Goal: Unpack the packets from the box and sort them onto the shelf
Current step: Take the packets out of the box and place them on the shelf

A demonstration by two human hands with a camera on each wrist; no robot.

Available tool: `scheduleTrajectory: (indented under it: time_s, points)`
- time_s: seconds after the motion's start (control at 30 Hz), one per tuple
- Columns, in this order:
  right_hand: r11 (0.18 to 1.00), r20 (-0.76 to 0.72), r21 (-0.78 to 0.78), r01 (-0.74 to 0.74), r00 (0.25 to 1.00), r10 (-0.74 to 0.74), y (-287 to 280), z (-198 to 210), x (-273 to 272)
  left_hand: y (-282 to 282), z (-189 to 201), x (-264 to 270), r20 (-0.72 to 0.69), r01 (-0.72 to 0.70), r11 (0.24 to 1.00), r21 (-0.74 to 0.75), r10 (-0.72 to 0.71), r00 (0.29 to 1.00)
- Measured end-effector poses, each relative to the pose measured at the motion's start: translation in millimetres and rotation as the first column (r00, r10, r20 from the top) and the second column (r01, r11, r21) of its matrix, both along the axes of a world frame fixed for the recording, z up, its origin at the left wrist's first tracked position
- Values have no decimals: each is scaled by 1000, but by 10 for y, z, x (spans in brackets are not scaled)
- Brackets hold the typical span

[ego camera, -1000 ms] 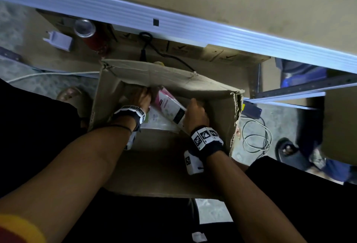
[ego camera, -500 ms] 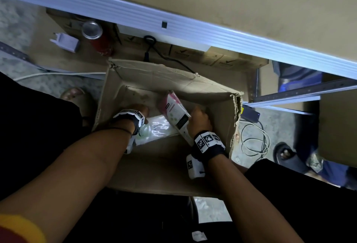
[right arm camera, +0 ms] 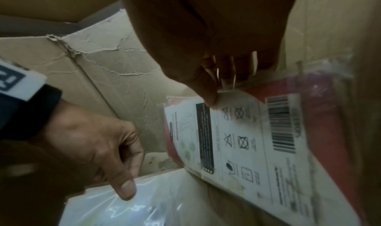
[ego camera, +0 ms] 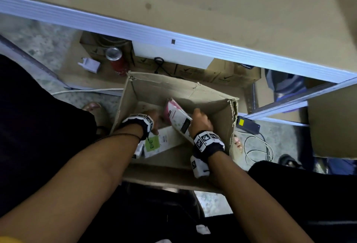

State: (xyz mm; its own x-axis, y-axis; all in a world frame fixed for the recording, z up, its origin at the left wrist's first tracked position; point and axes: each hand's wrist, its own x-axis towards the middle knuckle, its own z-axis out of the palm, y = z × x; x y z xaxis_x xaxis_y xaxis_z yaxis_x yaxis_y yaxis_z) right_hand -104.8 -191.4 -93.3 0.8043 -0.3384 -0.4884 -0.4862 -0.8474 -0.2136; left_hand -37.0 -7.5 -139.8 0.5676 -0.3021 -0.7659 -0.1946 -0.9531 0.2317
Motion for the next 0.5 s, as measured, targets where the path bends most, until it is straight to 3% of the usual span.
scheduleTrajectory:
  time_s: [0.27,0.37,0.5]
  points:
    - [949,98,-181,-260,955,280,142,379,54,-41,787,-200,12,17,990,143,-19,1000]
    - [888,120,-292,-356,907,404,214,517,42,-28,1091,-337,126,30,999,42,-35,991]
    - [867,155,-325,-377,883,443,260,779,-9,123,1492,-534,219,92,992,88,-109,970]
